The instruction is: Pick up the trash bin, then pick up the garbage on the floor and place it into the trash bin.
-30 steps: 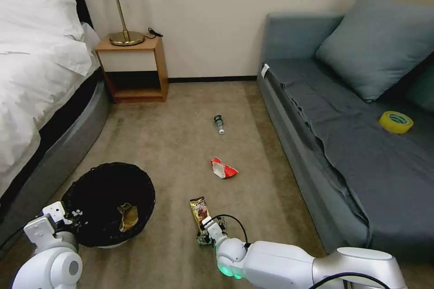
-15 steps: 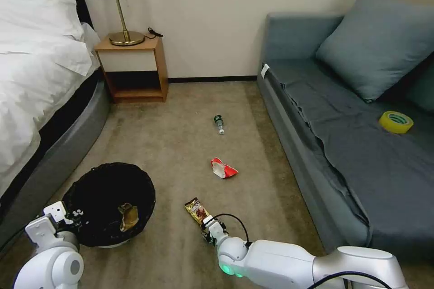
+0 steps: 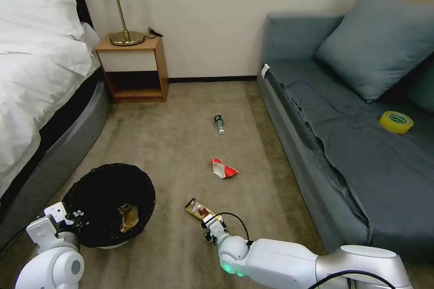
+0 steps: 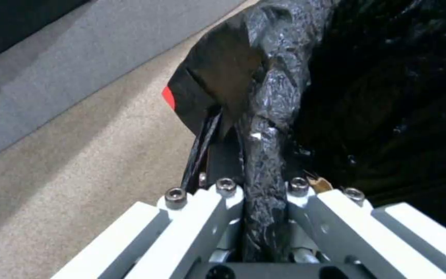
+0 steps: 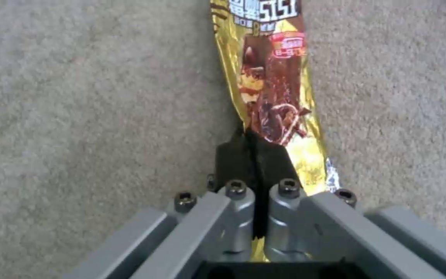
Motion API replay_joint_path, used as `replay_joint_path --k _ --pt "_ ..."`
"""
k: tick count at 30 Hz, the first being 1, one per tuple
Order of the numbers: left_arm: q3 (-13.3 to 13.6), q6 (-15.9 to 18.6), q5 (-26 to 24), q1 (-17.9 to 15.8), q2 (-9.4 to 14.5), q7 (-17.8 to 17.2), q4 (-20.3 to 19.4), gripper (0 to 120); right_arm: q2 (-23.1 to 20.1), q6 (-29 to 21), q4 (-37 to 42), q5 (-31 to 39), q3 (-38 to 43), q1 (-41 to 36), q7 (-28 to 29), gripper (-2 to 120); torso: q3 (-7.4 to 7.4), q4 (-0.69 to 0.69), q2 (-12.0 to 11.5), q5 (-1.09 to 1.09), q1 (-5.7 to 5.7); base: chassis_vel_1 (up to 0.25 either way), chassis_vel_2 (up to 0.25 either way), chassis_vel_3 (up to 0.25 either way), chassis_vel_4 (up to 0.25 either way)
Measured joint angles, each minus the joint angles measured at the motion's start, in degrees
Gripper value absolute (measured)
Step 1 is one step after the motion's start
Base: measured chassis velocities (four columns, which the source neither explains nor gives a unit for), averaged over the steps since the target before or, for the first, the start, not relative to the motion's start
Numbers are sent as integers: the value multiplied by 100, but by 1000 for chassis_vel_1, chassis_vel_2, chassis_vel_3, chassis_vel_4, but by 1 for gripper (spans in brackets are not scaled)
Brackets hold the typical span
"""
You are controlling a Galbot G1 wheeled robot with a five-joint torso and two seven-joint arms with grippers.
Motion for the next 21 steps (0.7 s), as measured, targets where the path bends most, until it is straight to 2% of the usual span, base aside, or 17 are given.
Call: replay_joint_path --k 9,19,21 --pt "-1 -4 0 0 1 1 14 3 -125 17 202 -3 37 53 21 0 0 0 0 0 0 0 0 0 0" --pt "23 -4 -20 -4 13 3 22 3 -915 -138 1377 152 501 280 287 0 0 0 0 1 0 0 0 0 0" --pt "47 -5 -25 -2 15 3 20 3 -1200 -189 1794 188 739 358 332 0 0 0 0 0 0 0 0 0 0"
